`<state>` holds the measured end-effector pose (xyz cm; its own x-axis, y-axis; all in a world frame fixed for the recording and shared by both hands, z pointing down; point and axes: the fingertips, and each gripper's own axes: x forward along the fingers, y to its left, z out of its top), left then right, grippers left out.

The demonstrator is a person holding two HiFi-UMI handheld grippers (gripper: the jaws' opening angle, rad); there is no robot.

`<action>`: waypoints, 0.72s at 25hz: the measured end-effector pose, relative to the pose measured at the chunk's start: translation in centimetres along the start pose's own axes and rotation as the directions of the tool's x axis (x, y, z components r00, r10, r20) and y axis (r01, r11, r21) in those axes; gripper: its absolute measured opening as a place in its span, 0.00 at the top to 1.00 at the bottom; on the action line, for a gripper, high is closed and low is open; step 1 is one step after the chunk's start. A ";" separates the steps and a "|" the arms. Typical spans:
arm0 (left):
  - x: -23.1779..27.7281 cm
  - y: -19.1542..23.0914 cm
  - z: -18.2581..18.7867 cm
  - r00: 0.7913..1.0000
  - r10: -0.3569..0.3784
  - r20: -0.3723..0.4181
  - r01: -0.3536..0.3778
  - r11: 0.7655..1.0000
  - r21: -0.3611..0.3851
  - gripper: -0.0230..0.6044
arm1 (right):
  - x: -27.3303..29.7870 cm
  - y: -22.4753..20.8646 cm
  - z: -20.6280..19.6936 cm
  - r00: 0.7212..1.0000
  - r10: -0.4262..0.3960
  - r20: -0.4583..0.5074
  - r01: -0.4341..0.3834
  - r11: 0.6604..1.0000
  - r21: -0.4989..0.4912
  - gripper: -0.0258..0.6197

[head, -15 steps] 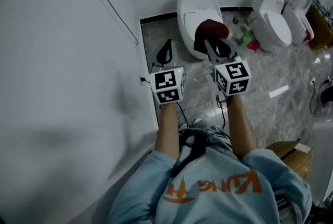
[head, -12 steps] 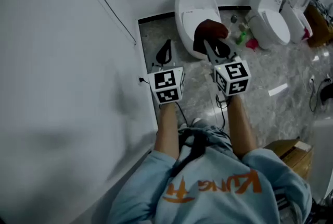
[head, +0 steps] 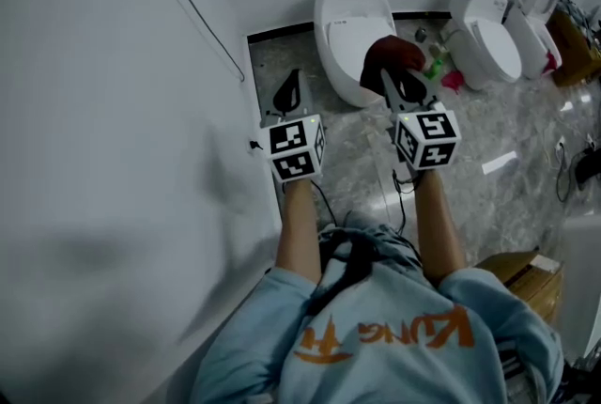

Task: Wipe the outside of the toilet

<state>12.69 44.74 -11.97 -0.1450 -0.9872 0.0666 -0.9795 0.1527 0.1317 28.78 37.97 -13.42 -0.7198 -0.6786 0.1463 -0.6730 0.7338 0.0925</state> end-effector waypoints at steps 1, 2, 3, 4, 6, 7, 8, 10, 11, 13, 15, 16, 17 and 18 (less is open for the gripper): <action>0.0 0.3 -0.1 1.000 0.005 -0.006 -0.005 1.000 -0.004 0.97 | 0.0 -0.2 0.2 1.000 -0.003 0.001 0.003 1.000 0.001 0.85; 0.1 0.6 -0.1 1.000 0.011 -0.012 -0.011 1.000 -0.008 0.97 | 0.1 -0.4 0.5 1.000 -0.004 0.004 0.004 1.000 0.001 0.85; 0.1 0.9 -0.2 1.000 0.018 -0.016 -0.018 1.000 -0.011 0.97 | 0.2 -0.5 0.8 1.000 -0.004 0.007 0.004 1.000 0.000 0.85; 0.1 1.2 -0.2 1.000 0.026 -0.016 -0.026 1.000 -0.013 0.97 | 0.2 -0.6 1.0 1.000 -0.003 0.009 0.003 1.000 -0.002 0.85; 0.0 1.8 -0.2 0.999 0.040 -0.011 -0.040 0.999 -0.021 0.97 | 0.4 -0.6 1.2 1.000 0.001 0.013 0.000 1.000 -0.009 0.85; 0.1 2.1 -0.2 0.999 0.047 -0.006 -0.047 0.999 -0.025 0.97 | 0.6 -0.5 1.1 1.000 0.002 0.014 -0.002 1.000 -0.012 0.85; 0.2 2.5 -0.3 0.999 0.051 -0.003 -0.051 0.998 -0.028 0.97 | 0.8 -0.5 1.0 1.000 0.003 0.014 -0.003 1.000 -0.013 0.85; 0.9 2.8 -0.4 0.999 0.050 -0.002 -0.050 0.998 -0.029 0.97 | 1.6 -0.7 0.7 1.000 0.000 0.012 0.000 1.000 -0.009 0.85; 1.4 2.9 -0.5 0.999 0.047 -0.004 -0.048 0.998 -0.029 0.97 | 2.0 -1.0 0.7 1.000 -0.001 0.011 0.001 1.000 -0.007 0.85; 2.7 3.0 -0.5 0.999 0.044 -0.012 -0.044 0.999 -0.028 0.97 | 3.1 -1.6 0.7 1.000 0.001 0.006 -0.001 1.000 -0.008 0.85; 4.1 3.1 -0.6 0.999 0.046 -0.020 -0.046 0.999 -0.011 0.97 | 4.2 -2.5 0.4 1.000 -0.001 0.003 0.001 1.000 -0.005 0.85; 4.8 3.0 -0.6 0.999 0.048 -0.022 -0.048 0.999 0.011 0.97 | 4.8 -3.3 0.3 1.000 -0.006 0.003 0.006 1.000 0.000 0.85; 5.6 2.9 -0.4 0.998 0.051 -0.024 -0.050 0.998 0.040 0.97 | 5.5 -4.1 0.3 1.000 -0.013 0.005 0.013 1.000 0.005 0.85; 6.6 2.7 -0.1 0.998 0.050 -0.025 -0.048 0.997 0.066 0.97 | 6.3 -5.1 0.4 1.000 -0.020 0.007 0.020 1.000 0.010 0.85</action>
<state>9.07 38.69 -11.03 -0.1903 -0.9768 0.0980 -0.9784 0.1969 0.0623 27.59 29.92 -13.33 -0.7076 -0.6931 0.1378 -0.6887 0.7200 0.0853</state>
